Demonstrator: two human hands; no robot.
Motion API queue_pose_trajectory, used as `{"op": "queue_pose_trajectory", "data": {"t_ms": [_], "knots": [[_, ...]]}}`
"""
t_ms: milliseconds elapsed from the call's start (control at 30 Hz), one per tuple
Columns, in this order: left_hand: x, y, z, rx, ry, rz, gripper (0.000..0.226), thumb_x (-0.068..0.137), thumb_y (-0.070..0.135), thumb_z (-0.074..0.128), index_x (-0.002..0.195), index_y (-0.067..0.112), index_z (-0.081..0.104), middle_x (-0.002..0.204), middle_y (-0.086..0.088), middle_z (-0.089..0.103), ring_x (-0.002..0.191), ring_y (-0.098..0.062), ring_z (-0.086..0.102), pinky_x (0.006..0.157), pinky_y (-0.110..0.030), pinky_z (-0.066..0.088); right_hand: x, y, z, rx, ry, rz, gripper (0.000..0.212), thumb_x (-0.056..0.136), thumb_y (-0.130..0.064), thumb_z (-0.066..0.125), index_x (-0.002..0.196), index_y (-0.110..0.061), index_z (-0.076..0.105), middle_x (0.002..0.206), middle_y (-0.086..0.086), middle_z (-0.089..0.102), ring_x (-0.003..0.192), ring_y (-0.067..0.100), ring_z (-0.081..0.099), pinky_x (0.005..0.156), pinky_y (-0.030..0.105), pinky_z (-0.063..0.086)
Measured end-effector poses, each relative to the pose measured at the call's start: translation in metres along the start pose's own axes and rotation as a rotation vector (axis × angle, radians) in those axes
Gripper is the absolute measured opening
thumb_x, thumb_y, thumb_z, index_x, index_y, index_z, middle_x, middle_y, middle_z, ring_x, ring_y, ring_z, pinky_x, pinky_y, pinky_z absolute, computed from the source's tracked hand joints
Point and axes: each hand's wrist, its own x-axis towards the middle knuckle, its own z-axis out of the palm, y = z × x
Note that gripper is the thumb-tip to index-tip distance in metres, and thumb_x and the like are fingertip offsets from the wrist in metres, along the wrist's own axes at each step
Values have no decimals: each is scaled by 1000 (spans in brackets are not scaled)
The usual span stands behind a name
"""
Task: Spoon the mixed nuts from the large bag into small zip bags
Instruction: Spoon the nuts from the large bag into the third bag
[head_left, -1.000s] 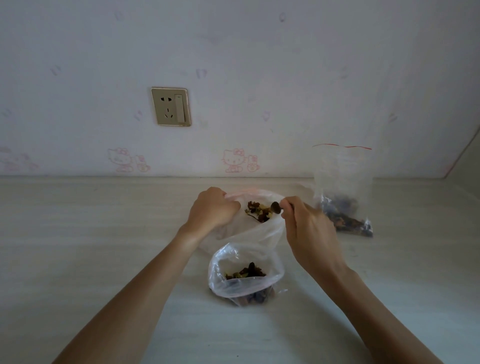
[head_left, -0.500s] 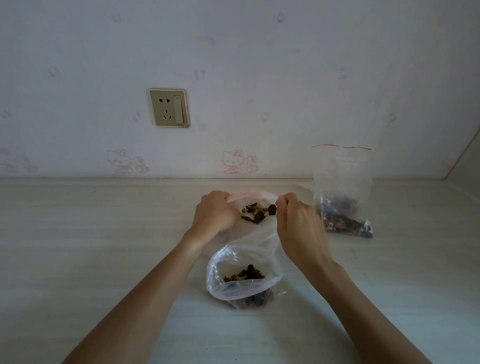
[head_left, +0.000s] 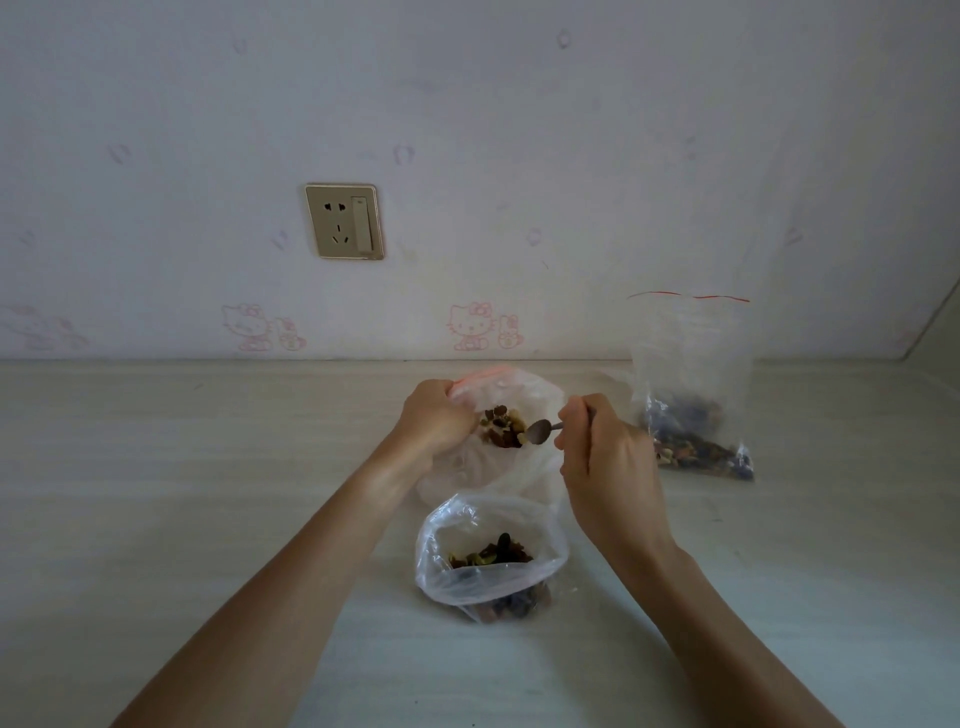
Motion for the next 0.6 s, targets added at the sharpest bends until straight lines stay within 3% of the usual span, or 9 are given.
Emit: {"op": "queue_pose_trajectory", "data": {"t_ms": [100, 200, 300, 400, 500, 600], "knots": [[2, -2, 1, 13, 9, 11, 17, 85, -1, 68, 86, 16, 69, 85, -1, 71, 76, -16, 67, 56, -24, 52, 0, 5, 3, -73, -7, -6, 40, 108, -31, 29, 91, -9, 58, 68, 5, 67, 53, 22, 62, 50, 47, 53], [2, -3, 1, 1, 8, 6, 20, 83, 2, 77, 93, 18, 71, 92, 1, 74, 84, -16, 70, 61, -26, 57, 1, 8, 6, -82, -4, 33, 38, 109, -27, 31, 90, -9, 58, 65, 4, 64, 50, 22, 59, 49, 48, 53], [2, -4, 0, -44, -7, -30, 27, 80, 4, 80, 102, 17, 73, 97, -1, 76, 89, -19, 73, 74, -34, 64, 2, 12, 11, 93, -7, 204, 34, 110, -25, 34, 94, -12, 61, 73, 1, 69, 53, 18, 65, 54, 46, 57], [1, -5, -2, -92, -58, -121, 25, 77, 7, 81, 101, 12, 73, 93, -9, 78, 80, -21, 75, 64, -29, 60, 2, 17, 13, 289, 14, 372, 31, 111, -26, 38, 94, -19, 64, 80, -3, 73, 52, 16, 68, 49, 37, 56], [1, -5, -3, -127, -66, -166, 18, 80, 11, 80, 96, 6, 75, 89, -13, 80, 78, -25, 77, 68, -33, 61, 3, 21, 15, 443, 37, 493, 32, 111, -23, 39, 96, -16, 66, 82, 1, 75, 52, 20, 69, 42, 28, 50], [0, -6, -3, -145, -79, -156, 24, 80, 10, 82, 103, 8, 75, 91, -11, 79, 80, -23, 78, 66, -31, 61, 3, 23, 18, 467, 50, 499, 32, 112, -25, 38, 101, -13, 66, 81, 3, 75, 62, 18, 73, 50, 27, 53]]}}
